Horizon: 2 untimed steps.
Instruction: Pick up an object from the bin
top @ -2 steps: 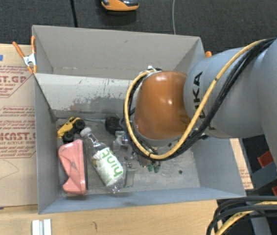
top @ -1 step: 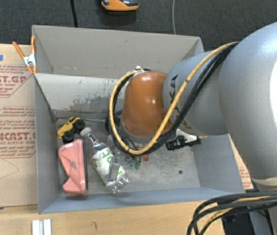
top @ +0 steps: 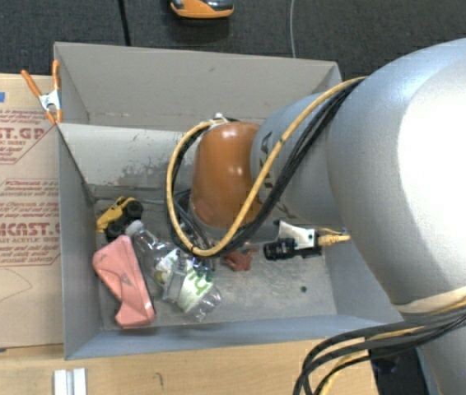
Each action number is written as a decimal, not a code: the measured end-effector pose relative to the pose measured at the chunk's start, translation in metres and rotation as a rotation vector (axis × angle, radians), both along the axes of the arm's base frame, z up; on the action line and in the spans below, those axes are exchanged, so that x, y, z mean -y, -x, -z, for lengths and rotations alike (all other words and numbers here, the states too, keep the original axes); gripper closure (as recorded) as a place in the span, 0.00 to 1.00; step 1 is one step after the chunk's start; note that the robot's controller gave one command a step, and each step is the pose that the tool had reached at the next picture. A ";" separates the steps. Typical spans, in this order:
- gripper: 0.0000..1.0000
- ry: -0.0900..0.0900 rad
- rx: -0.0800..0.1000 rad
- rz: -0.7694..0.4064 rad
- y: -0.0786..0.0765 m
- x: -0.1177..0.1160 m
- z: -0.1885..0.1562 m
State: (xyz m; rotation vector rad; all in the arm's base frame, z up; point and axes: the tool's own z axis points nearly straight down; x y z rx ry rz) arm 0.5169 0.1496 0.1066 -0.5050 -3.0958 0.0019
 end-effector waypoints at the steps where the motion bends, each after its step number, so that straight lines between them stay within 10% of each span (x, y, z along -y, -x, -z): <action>1: 0.00 0.000 0.007 0.147 -0.040 -0.034 -0.015; 2: 0.00 0.001 0.005 0.171 0.035 0.001 0.036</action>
Offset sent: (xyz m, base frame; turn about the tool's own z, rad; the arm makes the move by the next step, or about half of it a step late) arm -0.0349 -0.0019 -0.0366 0.1729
